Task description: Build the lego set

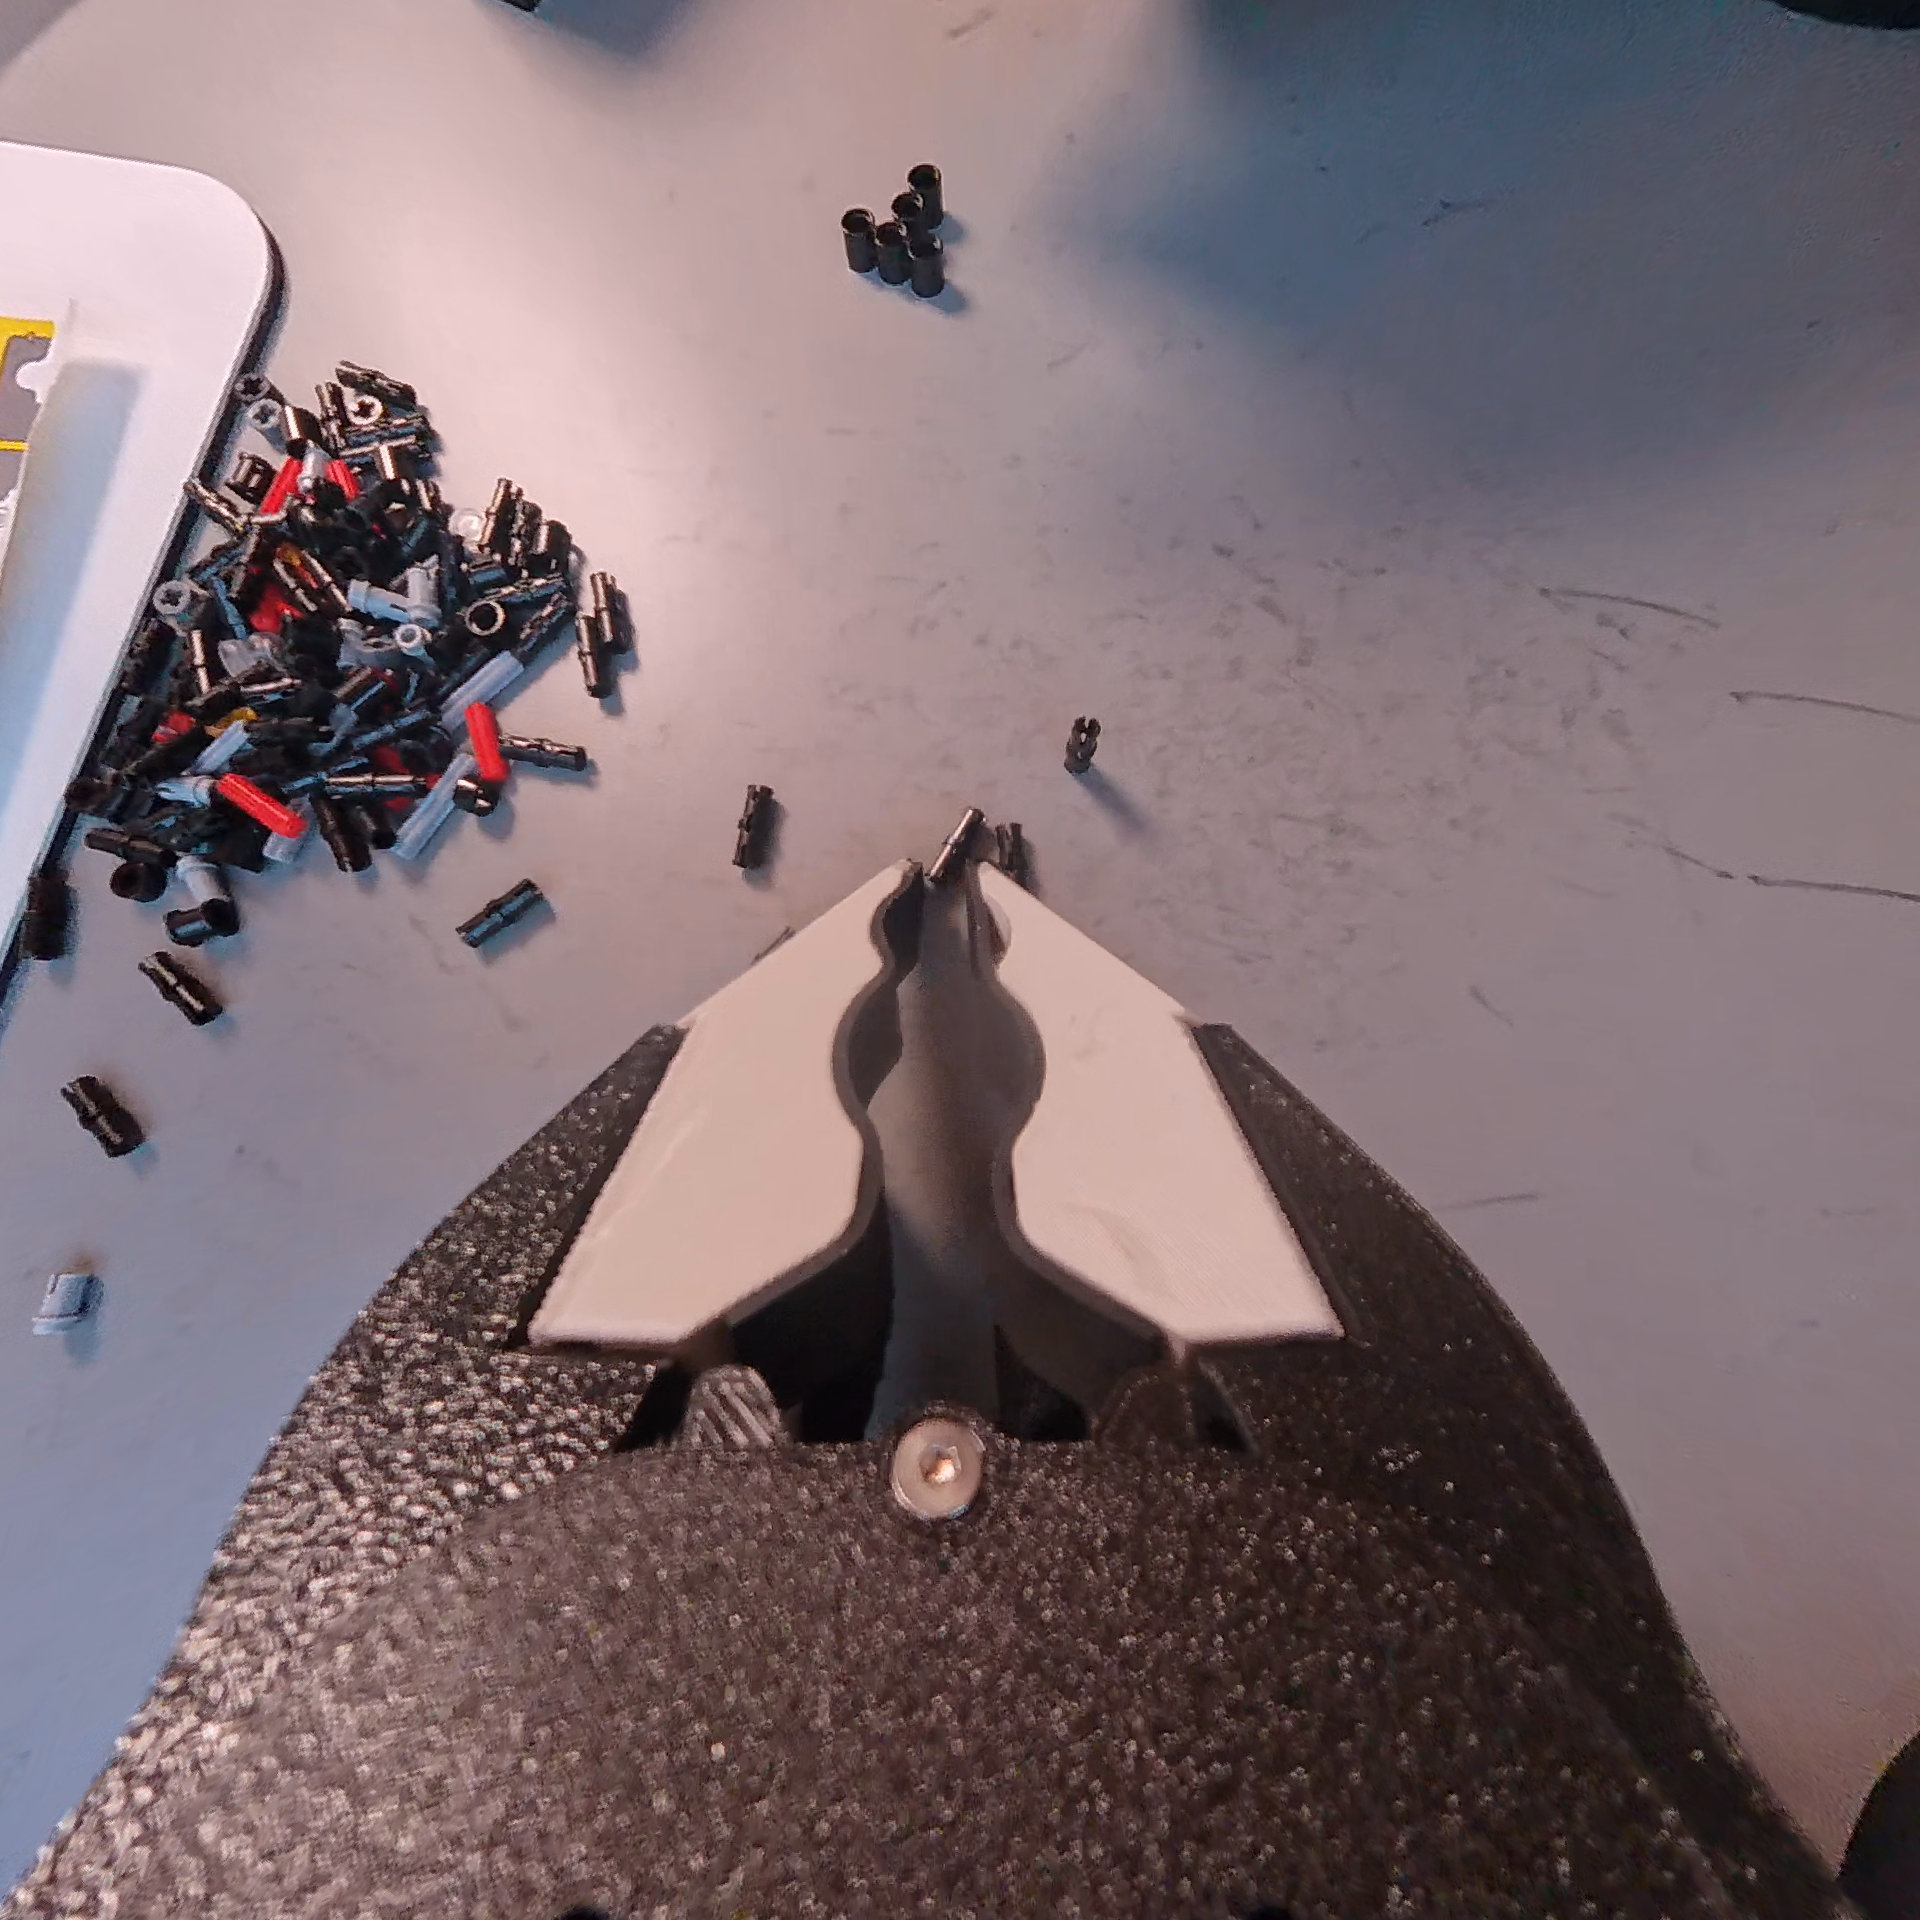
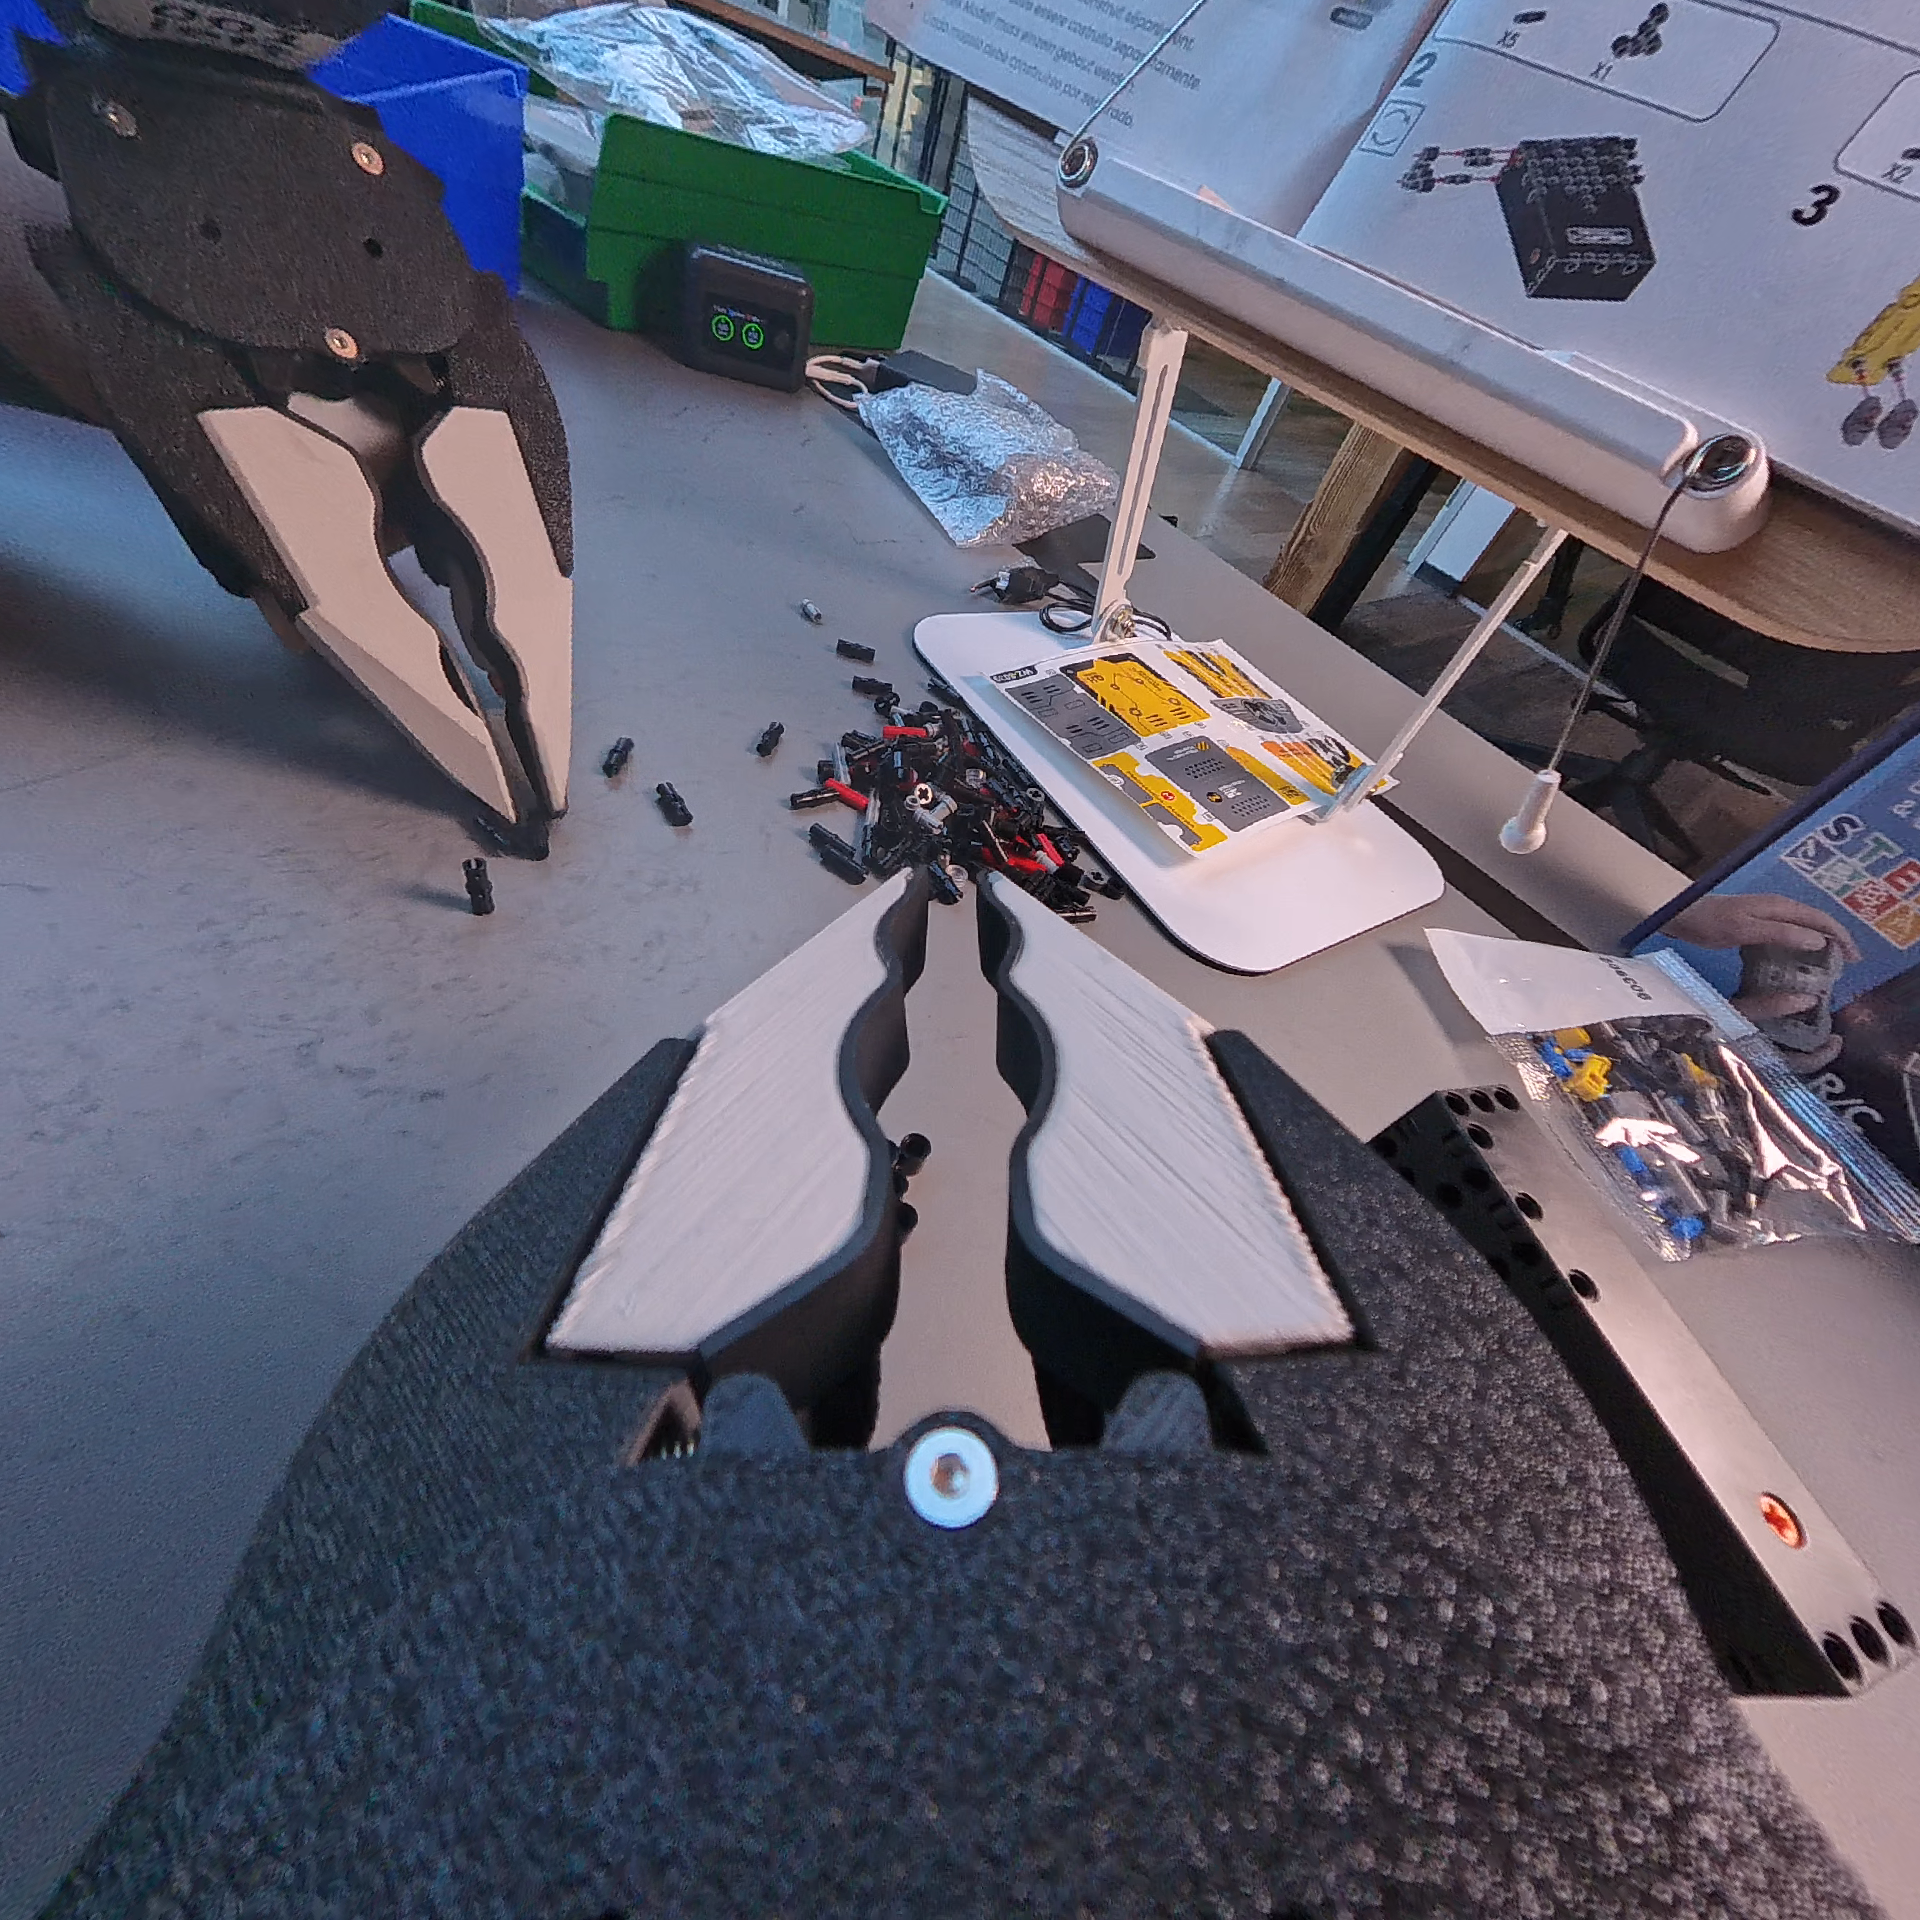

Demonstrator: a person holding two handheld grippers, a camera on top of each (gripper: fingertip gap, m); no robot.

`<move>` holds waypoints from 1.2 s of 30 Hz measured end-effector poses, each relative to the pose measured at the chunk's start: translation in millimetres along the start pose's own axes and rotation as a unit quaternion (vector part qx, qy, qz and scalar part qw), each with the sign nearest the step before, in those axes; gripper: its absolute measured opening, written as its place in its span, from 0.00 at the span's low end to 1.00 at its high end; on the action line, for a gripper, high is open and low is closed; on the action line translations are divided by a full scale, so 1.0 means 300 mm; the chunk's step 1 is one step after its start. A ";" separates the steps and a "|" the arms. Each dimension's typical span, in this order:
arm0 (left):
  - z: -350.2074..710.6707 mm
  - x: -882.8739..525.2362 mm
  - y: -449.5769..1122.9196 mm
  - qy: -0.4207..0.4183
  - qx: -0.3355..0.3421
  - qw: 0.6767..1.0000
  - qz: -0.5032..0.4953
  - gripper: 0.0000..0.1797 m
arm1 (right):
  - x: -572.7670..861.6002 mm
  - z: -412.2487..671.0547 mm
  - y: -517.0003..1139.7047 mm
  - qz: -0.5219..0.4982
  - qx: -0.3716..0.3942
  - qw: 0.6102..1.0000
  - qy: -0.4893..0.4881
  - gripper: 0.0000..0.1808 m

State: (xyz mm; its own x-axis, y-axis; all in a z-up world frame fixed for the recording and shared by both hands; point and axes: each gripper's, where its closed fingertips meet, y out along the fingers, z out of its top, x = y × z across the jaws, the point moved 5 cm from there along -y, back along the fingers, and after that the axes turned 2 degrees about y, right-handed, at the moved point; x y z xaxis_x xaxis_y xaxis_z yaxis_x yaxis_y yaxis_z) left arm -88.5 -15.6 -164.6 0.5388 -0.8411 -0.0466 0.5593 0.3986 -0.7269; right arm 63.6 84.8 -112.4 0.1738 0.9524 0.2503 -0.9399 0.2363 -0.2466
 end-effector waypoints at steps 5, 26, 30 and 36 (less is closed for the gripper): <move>-0.012 -0.048 -0.051 -0.019 0.016 0.999 0.037 0.06 | 0.000 0.000 0.000 0.001 0.000 1.000 0.001 0.04; 0.000 -0.007 0.001 -0.004 0.001 1.000 0.004 0.08 | -0.006 0.000 0.001 0.006 -0.002 1.000 -0.002 0.04; 0.018 -0.050 -0.026 -0.031 0.042 0.998 0.027 0.09 | -0.007 0.000 0.001 0.006 -0.002 1.000 -0.002 0.04; 0.005 -0.114 0.014 -0.029 0.007 0.997 0.067 0.07 | -0.010 -0.001 0.004 0.007 -0.003 1.000 -0.006 0.04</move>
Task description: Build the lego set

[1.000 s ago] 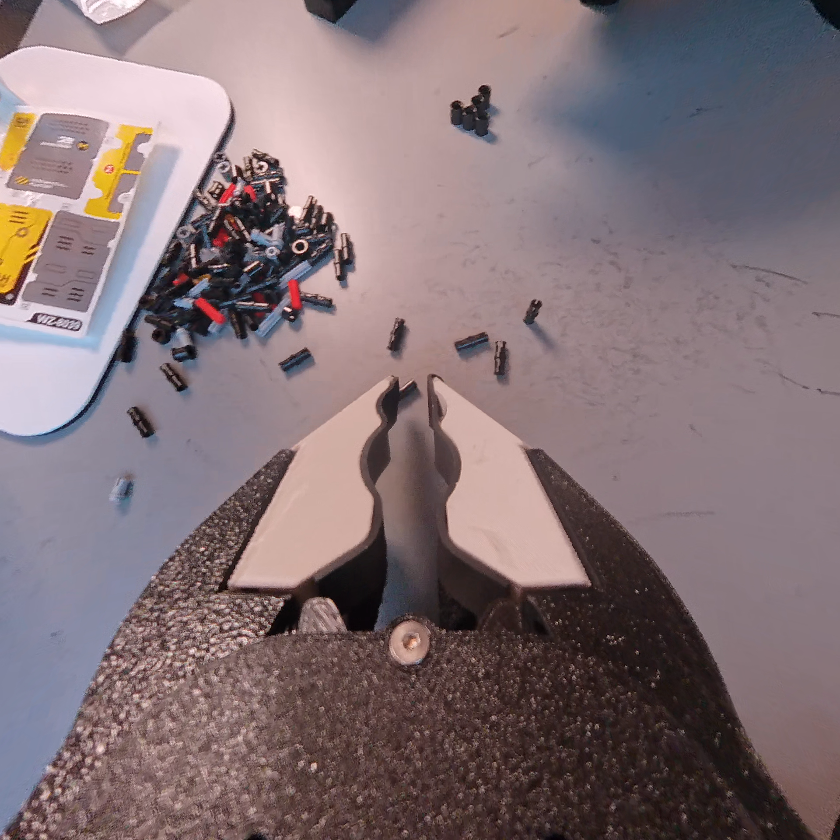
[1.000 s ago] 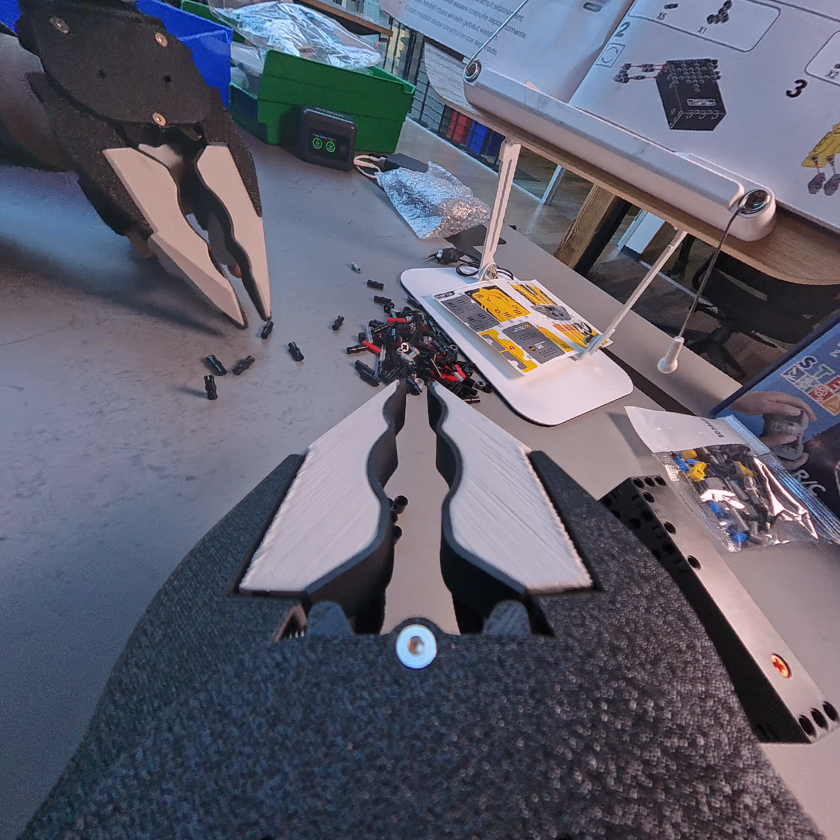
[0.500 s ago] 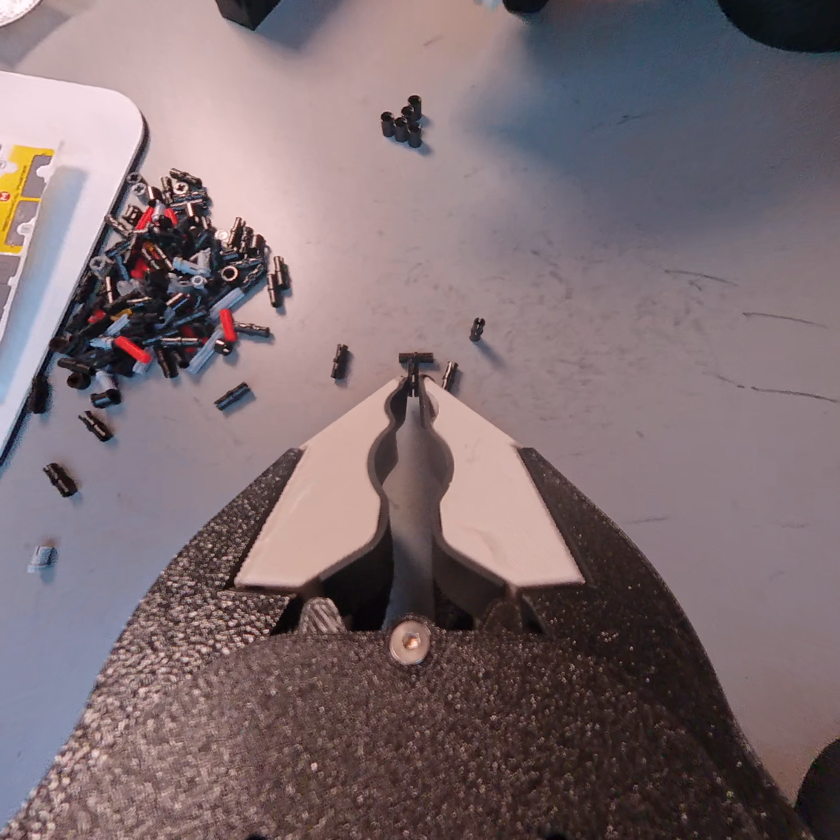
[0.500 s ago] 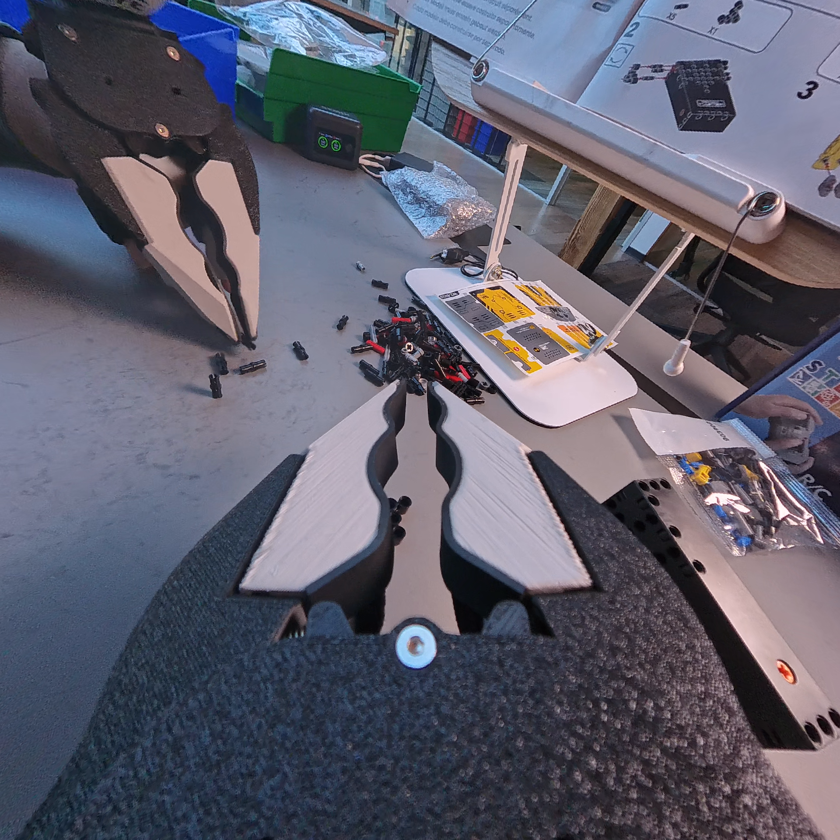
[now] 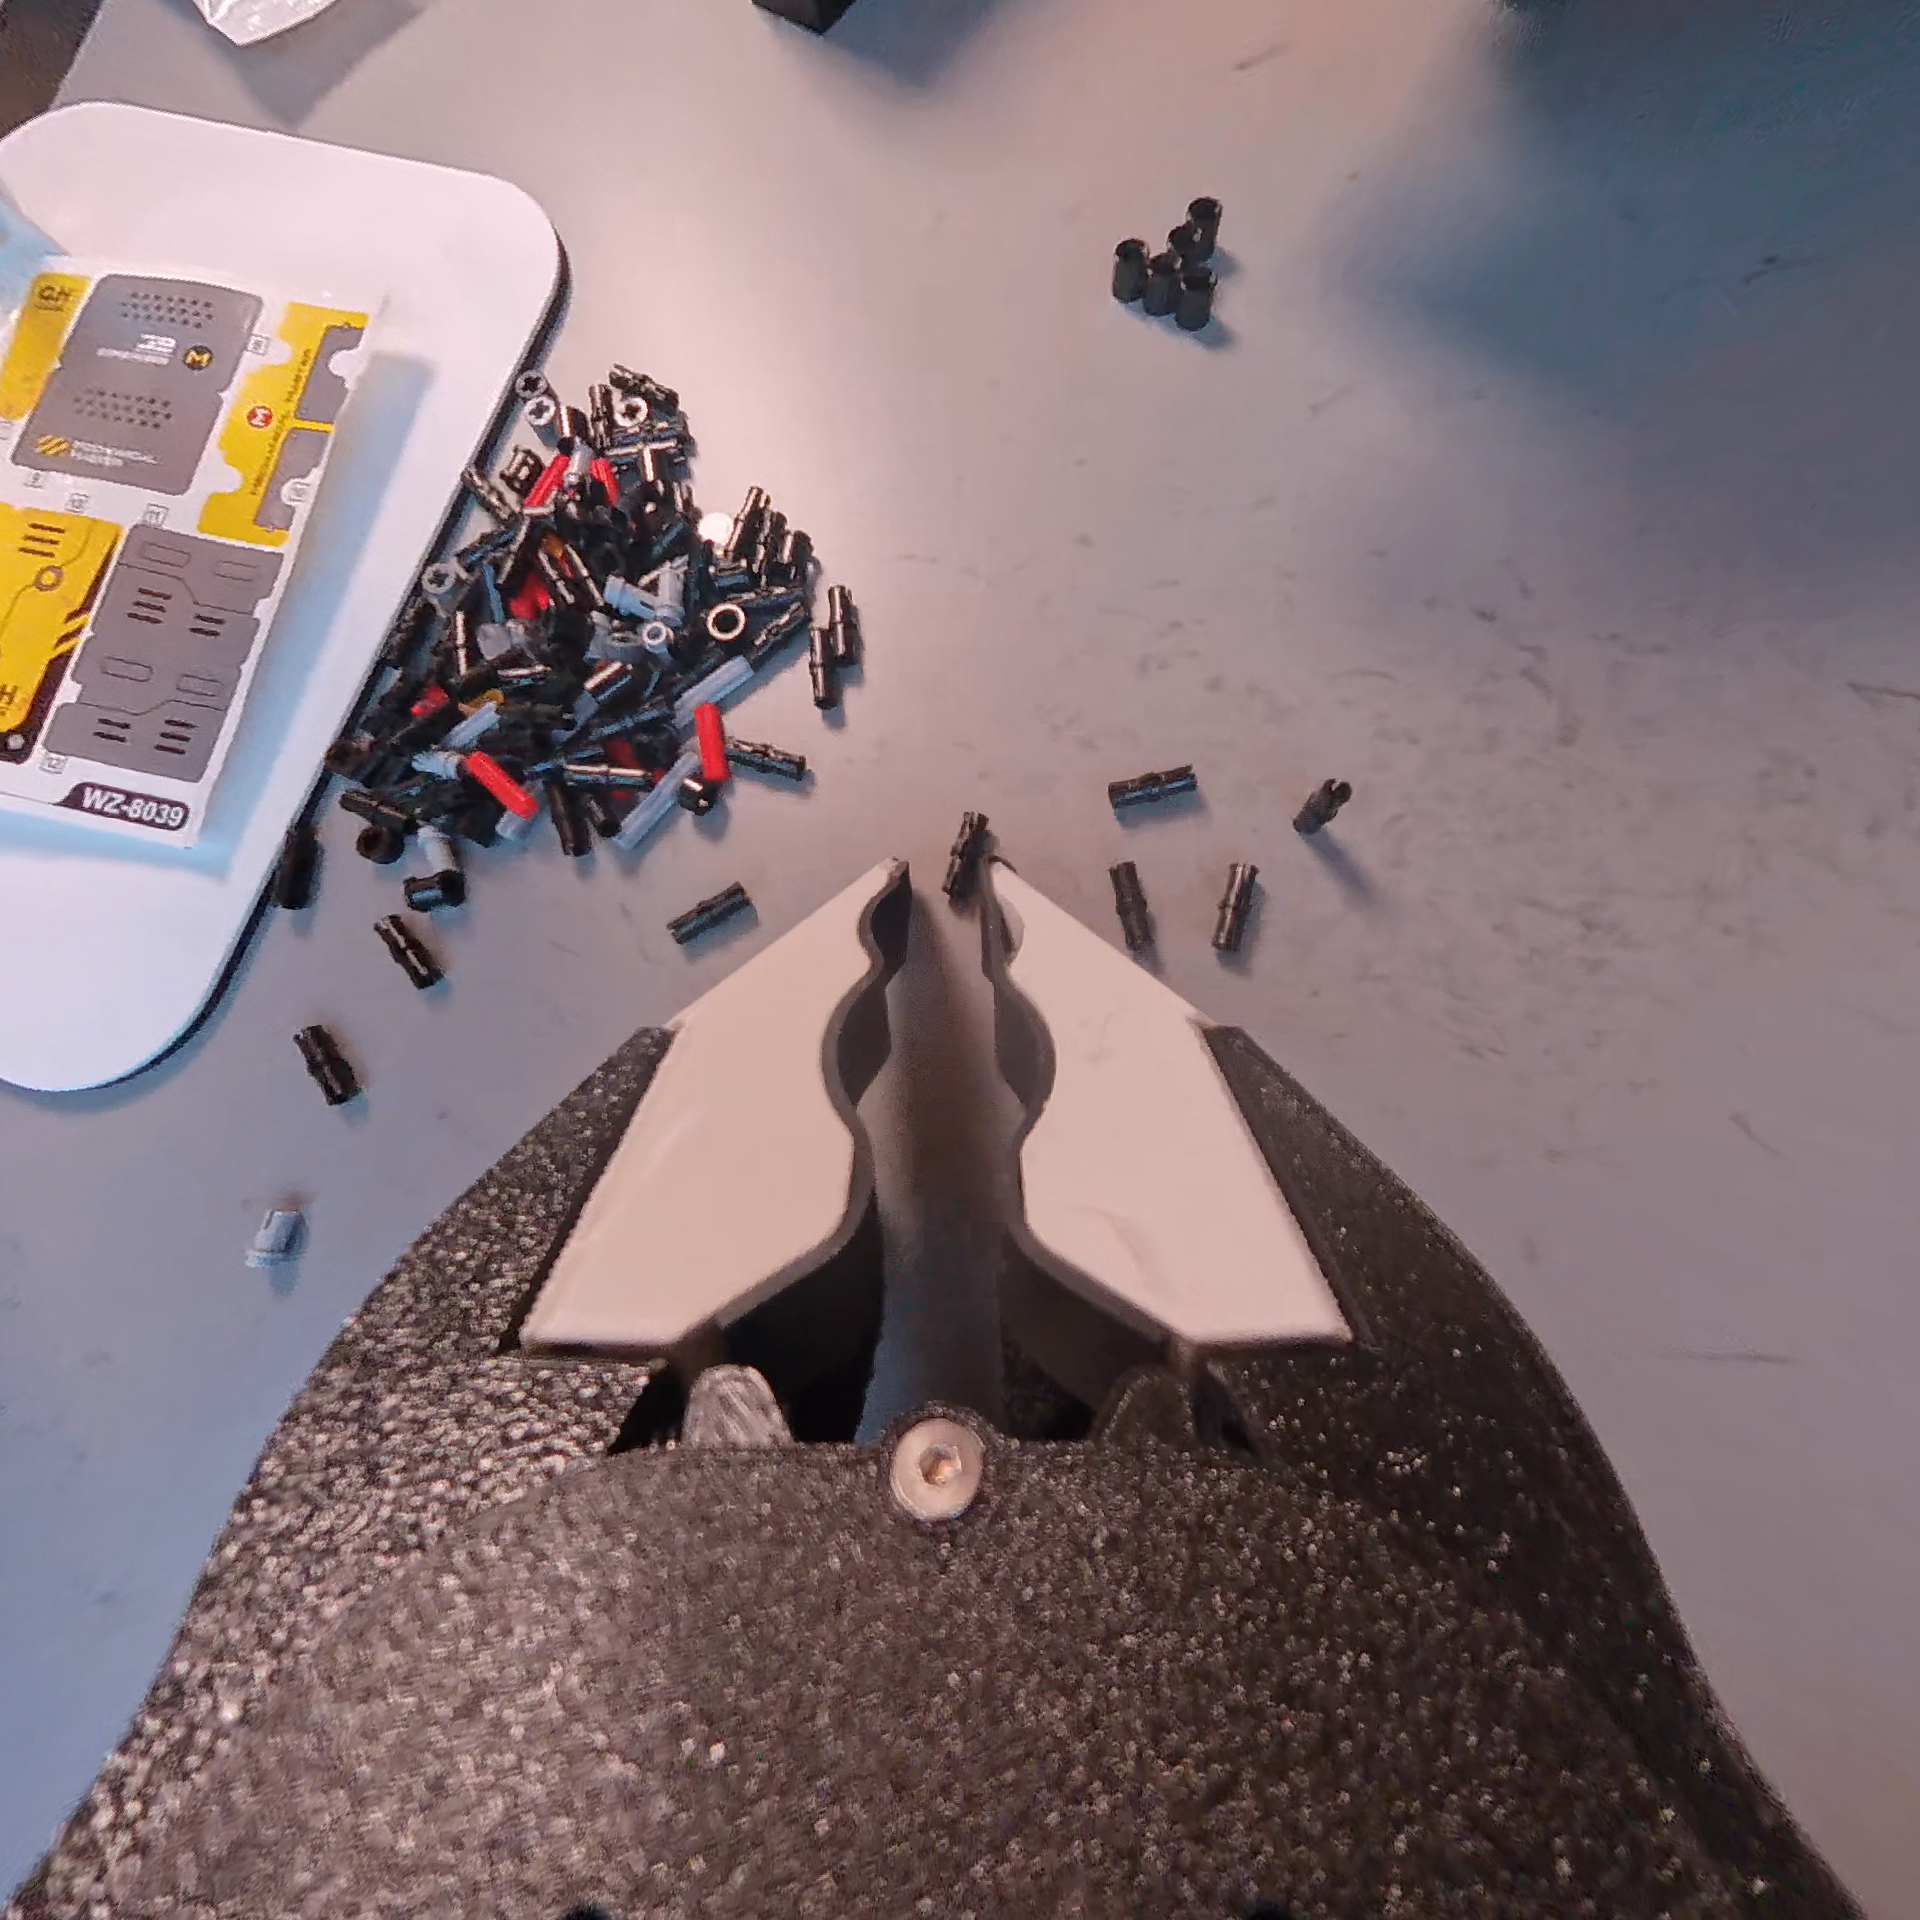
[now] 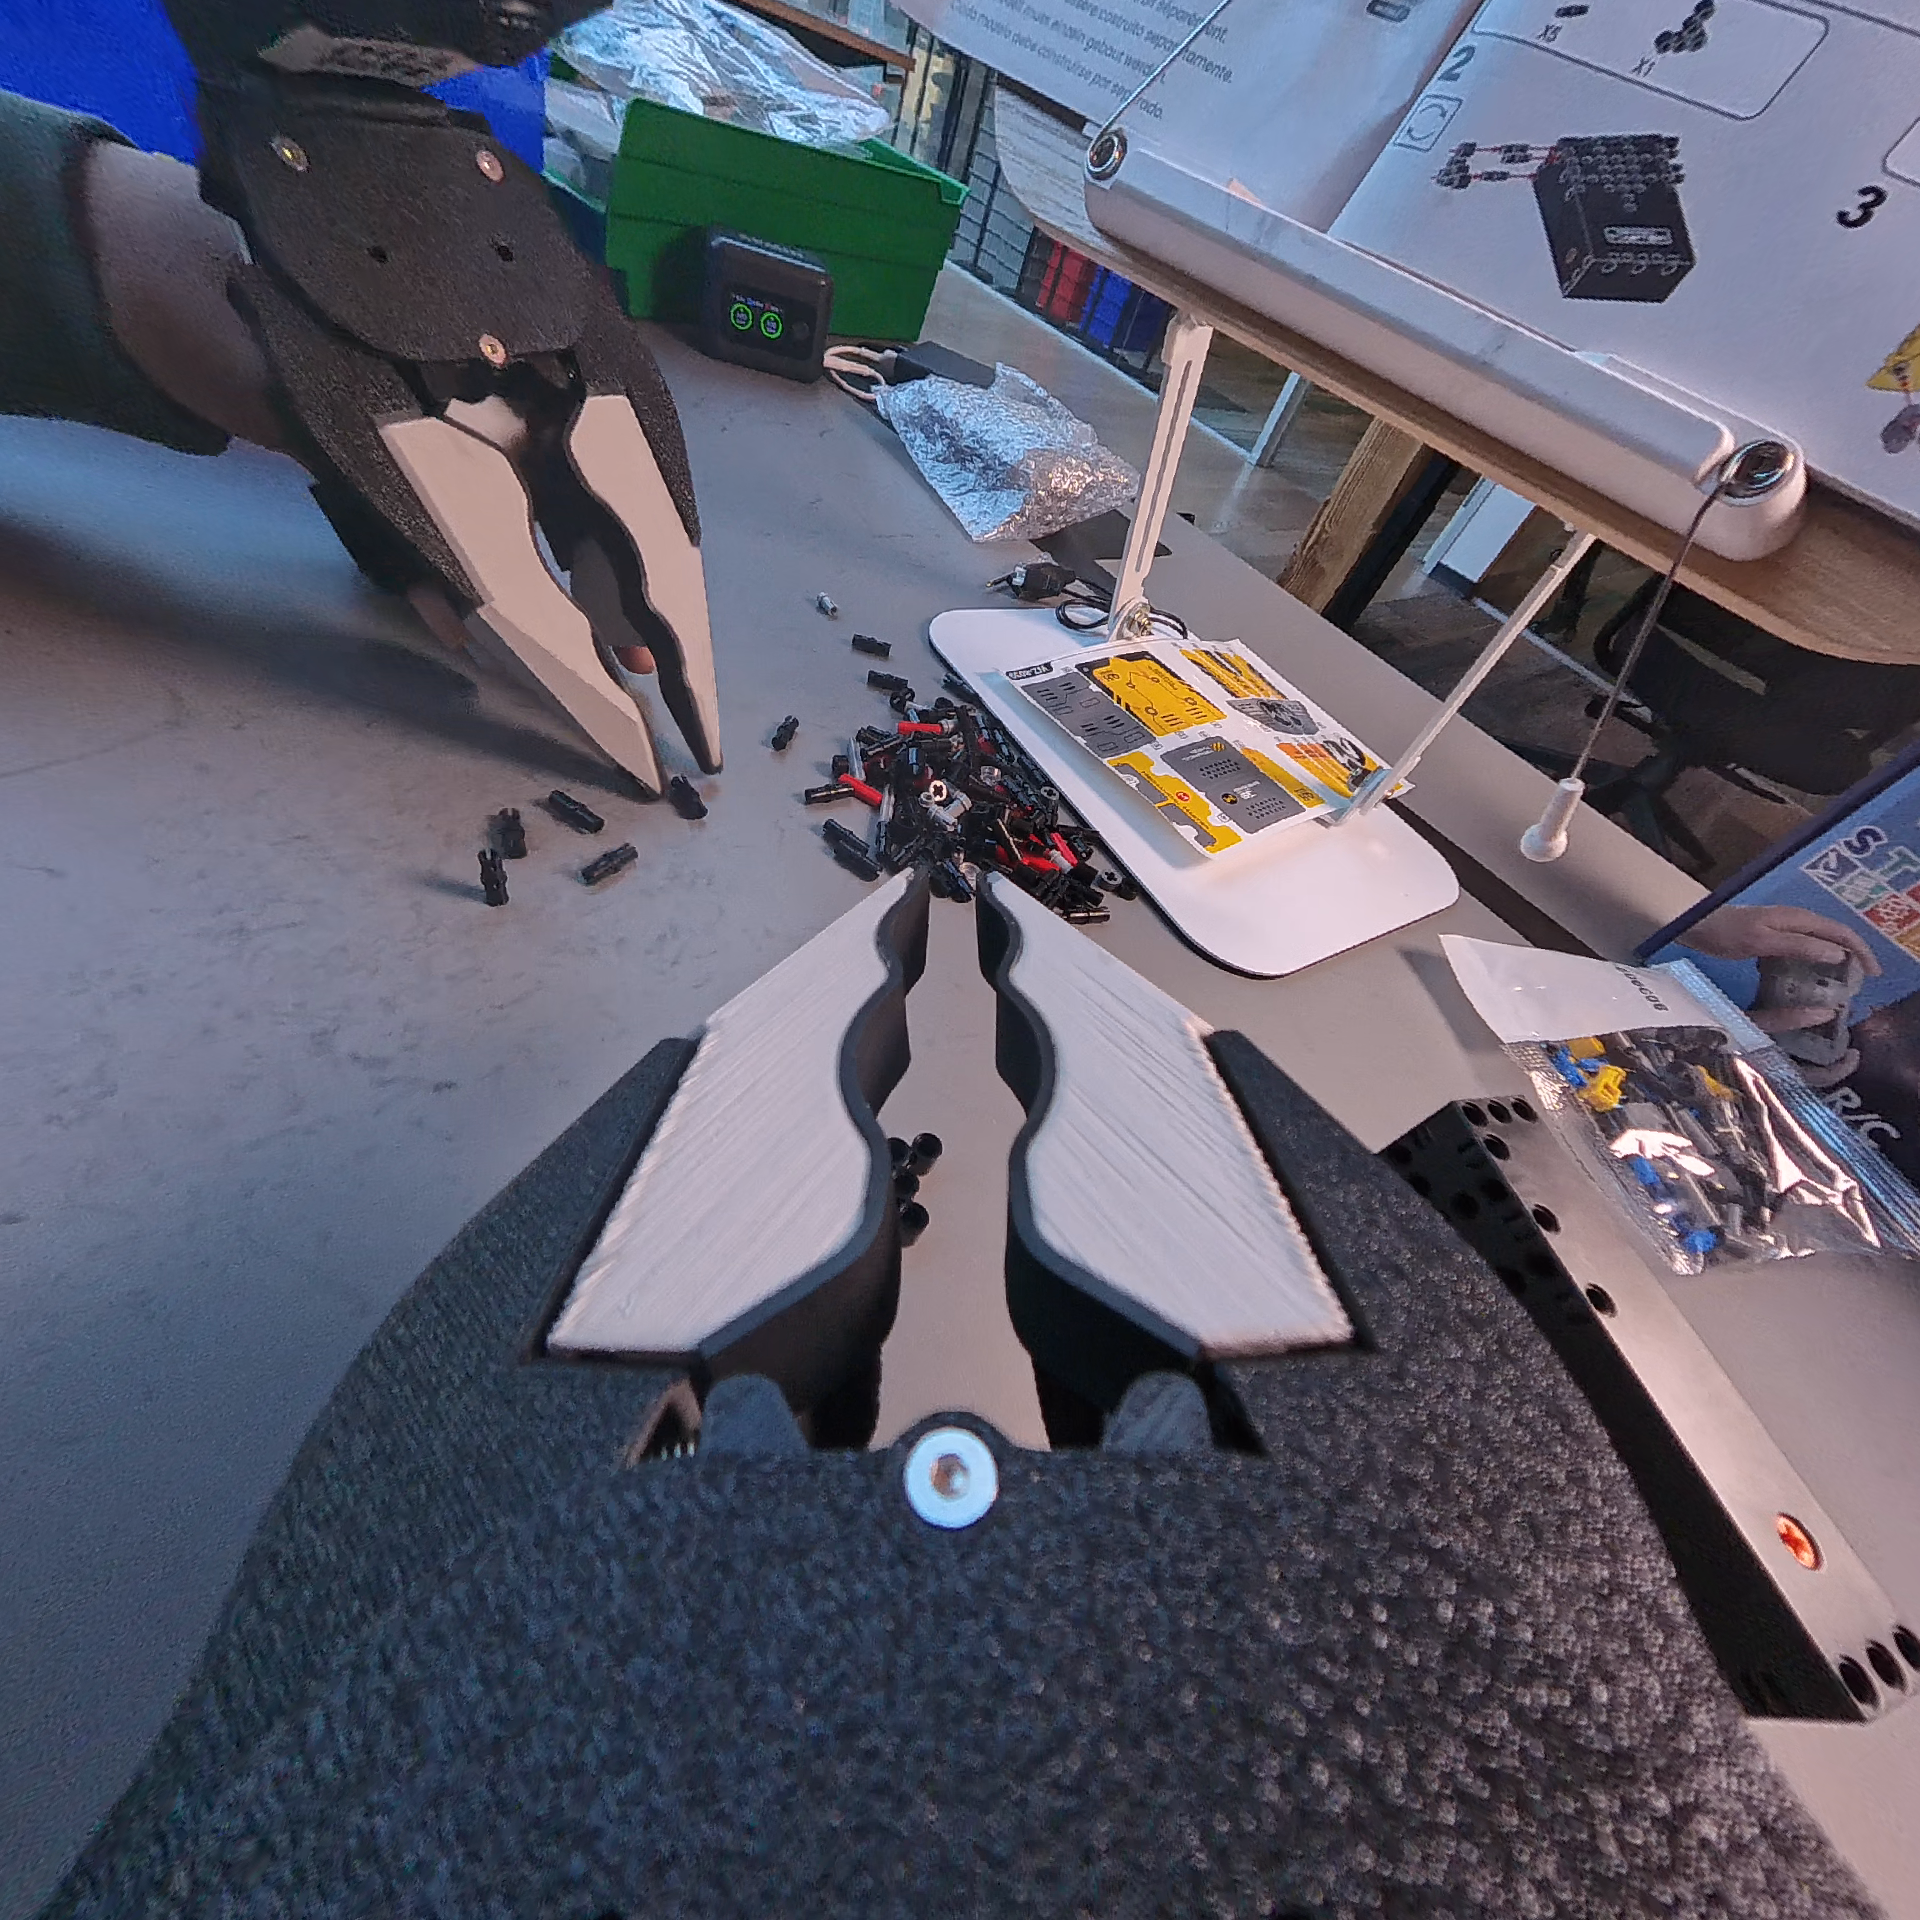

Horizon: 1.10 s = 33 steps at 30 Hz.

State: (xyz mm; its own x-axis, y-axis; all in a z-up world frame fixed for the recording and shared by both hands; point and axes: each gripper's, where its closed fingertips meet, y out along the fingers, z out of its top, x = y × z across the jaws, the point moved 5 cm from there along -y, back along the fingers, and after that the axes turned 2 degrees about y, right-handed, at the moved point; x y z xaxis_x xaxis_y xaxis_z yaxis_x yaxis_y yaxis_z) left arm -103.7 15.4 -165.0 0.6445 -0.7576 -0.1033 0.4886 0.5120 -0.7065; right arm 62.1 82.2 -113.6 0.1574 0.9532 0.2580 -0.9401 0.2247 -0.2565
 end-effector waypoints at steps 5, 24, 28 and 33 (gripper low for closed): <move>0.014 0.042 0.008 0.016 -0.005 0.999 -0.038 0.02 | 0.001 0.000 -0.002 -0.001 0.000 1.000 0.001 0.04; 0.154 0.005 -0.187 -0.020 0.207 0.976 0.068 0.22 | 0.110 -0.043 -0.030 -0.033 -0.065 0.997 0.038 0.13; 0.211 0.009 -0.257 -0.035 0.268 0.957 0.105 0.25 | 0.132 -0.068 -0.081 -0.016 -0.134 0.991 -0.011 0.15; 0.223 0.087 -0.262 -0.029 0.281 0.953 0.114 0.24 | 0.280 -0.044 -0.193 -0.084 -0.177 0.978 -0.069 0.15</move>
State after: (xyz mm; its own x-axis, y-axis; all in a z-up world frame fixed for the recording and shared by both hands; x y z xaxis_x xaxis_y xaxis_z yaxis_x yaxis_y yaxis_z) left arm -85.9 -17.4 -65.5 0.7951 -0.5854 -0.1582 0.5591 0.8087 -0.1826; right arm 133.7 151.9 -89.5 0.2361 0.8657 0.4414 -0.7372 0.4556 -0.4990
